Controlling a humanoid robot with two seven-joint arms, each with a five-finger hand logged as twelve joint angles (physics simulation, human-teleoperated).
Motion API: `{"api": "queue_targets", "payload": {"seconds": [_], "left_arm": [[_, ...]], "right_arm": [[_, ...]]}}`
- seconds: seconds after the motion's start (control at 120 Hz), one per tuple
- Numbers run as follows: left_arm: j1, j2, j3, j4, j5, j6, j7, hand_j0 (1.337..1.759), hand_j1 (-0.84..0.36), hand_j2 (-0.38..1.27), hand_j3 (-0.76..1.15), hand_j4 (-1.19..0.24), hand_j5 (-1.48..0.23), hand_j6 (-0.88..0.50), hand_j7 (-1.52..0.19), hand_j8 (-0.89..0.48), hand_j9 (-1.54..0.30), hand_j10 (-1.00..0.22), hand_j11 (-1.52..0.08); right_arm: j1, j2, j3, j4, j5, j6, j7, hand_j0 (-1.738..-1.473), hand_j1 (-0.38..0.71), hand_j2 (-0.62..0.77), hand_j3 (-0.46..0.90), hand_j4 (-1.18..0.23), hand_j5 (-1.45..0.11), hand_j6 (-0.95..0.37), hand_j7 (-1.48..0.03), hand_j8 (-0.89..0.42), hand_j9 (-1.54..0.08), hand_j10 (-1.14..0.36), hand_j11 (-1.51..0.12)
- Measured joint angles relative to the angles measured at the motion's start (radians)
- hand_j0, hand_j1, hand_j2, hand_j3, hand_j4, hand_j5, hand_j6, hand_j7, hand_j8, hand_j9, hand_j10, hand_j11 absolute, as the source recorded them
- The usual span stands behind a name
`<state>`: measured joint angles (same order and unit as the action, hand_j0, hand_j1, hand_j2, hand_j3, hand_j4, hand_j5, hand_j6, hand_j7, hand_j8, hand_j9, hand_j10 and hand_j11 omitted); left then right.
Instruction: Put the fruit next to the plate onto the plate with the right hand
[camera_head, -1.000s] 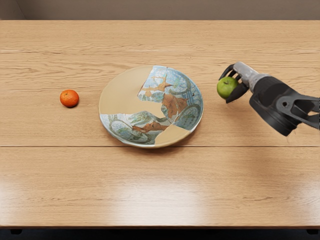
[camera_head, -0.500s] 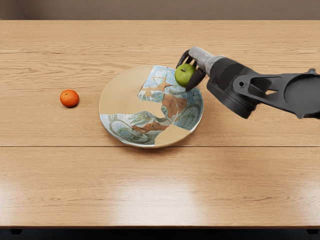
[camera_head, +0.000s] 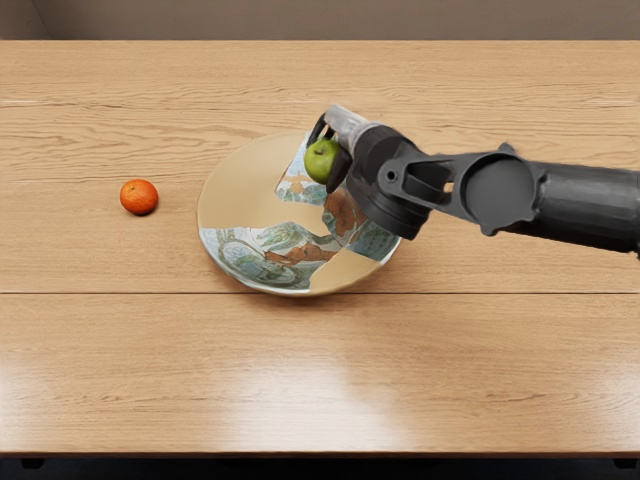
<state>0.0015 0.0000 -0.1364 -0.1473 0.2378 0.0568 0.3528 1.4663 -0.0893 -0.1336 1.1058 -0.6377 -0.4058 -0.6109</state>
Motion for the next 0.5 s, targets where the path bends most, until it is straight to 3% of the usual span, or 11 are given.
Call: {"api": "queue_targets", "payload": {"seconds": [0.133,0.308,0.392,0.5], "left_arm": [[0.000,0.000,0.000,0.000,0.000,0.000,0.000,1.658,0.33,0.00,0.00,-0.02,-0.03,-0.02,-0.03,-0.02,-0.03,-0.02,-0.03],[0.000,0.000,0.000,0.000,0.000,0.000,0.000,1.658,0.33,0.00,0.00,-0.02,-0.03,-0.02,-0.03,-0.02,-0.03,-0.02,-0.03],[0.000,0.000,0.000,0.000,0.000,0.000,0.000,1.658,0.33,0.00,0.00,-0.02,-0.03,-0.02,-0.03,-0.02,-0.03,-0.02,-0.03],[0.000,0.000,0.000,0.000,0.000,0.000,0.000,1.658,0.33,0.00,0.00,-0.02,-0.03,-0.02,-0.03,-0.02,-0.03,-0.02,-0.03]], "right_arm": [[-0.014,0.031,-0.001,-0.041,0.000,-0.002,0.000,-1.653,-0.11,0.03,0.00,-0.22,-0.45,-0.16,-0.43,-0.18,-0.45,-0.29,-0.46],[-0.006,0.027,0.012,-0.026,0.042,0.051,0.000,-1.656,-0.25,0.01,0.00,-0.09,-0.19,-0.07,-0.18,-0.08,-0.19,-0.12,-0.19],[0.009,-0.020,0.043,0.057,0.137,0.070,0.000,-1.657,-0.28,0.01,0.00,-0.06,-0.13,-0.05,-0.12,-0.05,-0.13,-0.08,-0.13],[0.020,-0.143,0.147,0.245,0.260,0.113,0.000,-1.657,-0.31,0.01,0.00,-0.04,-0.08,-0.03,-0.07,-0.03,-0.08,-0.05,-0.08]]}}
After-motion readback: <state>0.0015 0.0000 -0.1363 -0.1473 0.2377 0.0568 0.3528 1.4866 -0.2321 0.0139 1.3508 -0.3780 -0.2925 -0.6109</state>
